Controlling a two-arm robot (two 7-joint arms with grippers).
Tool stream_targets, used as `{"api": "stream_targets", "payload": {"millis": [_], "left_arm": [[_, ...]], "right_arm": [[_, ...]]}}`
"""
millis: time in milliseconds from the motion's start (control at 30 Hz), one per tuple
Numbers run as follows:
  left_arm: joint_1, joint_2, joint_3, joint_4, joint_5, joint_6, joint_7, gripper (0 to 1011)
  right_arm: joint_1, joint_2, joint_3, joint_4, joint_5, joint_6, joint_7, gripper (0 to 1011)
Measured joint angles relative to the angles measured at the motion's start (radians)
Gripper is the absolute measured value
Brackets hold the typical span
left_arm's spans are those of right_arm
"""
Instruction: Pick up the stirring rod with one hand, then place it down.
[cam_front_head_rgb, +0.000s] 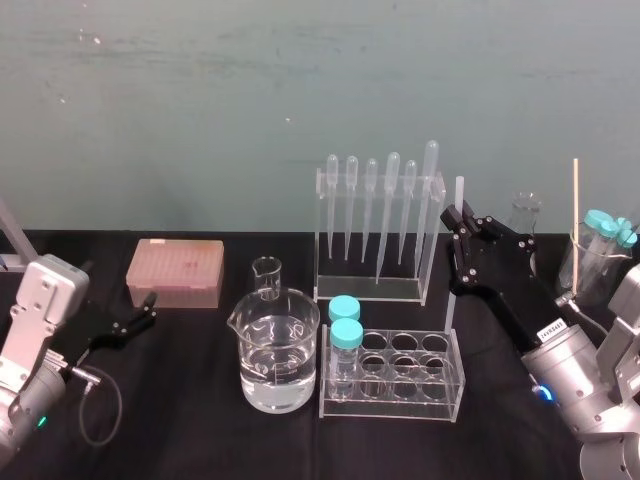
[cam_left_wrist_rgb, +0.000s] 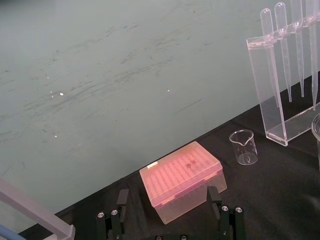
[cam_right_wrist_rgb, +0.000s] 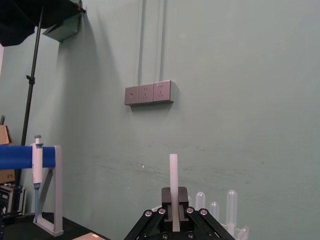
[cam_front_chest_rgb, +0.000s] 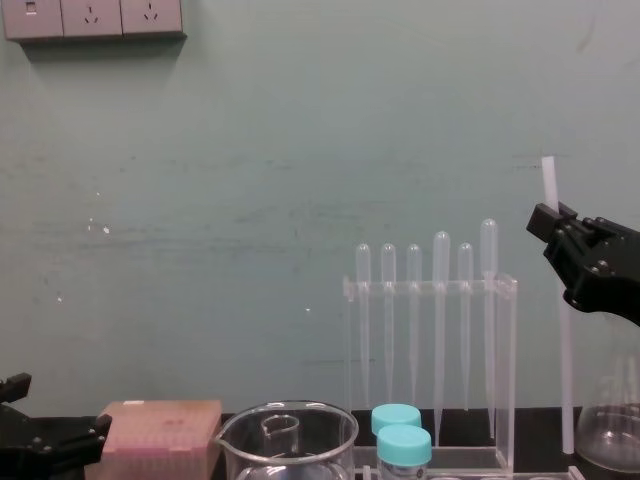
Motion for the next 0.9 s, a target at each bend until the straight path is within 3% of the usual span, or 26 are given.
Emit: {"api": "stream_targets", "payload": {"millis": [667, 900], "left_arm": [[0.000, 0.000, 0.000, 0.000, 0.000, 0.000, 0.000, 1000], [0.000, 0.000, 0.000, 0.000, 0.000, 0.000, 0.000, 1000]], "right_arm": [[0.000, -0.004, 0.008, 0.000, -0.009, 0.002, 0.009, 66], [-0.015, 0.002, 0.020, -0.025, -0.010, 0.026, 0.036, 66]]}}
